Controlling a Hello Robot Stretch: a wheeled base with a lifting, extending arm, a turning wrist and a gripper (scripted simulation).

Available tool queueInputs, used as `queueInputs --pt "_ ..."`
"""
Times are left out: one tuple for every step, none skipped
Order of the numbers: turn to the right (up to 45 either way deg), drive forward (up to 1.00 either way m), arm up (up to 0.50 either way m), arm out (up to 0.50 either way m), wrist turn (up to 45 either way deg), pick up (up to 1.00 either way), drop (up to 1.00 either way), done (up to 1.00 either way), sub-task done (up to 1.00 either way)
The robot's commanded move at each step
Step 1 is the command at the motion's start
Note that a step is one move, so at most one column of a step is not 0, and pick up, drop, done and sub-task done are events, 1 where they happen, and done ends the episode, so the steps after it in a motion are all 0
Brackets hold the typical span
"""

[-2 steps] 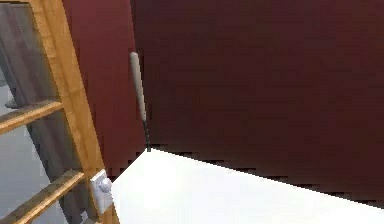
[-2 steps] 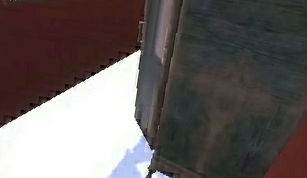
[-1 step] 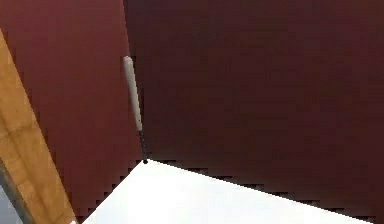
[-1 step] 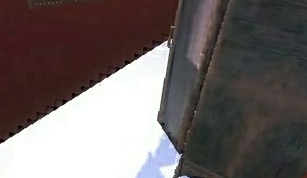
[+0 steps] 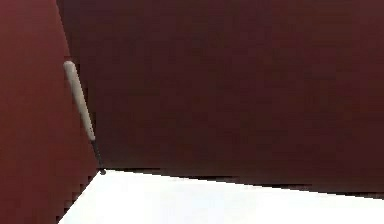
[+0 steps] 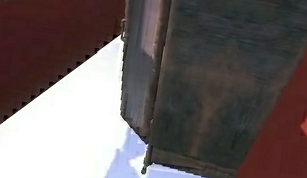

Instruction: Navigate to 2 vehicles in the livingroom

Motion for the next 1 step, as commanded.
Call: queueInputs --pt "0.0 0.40 0.00 0.00 0.0 0.00 0.00 0.00 0.00"
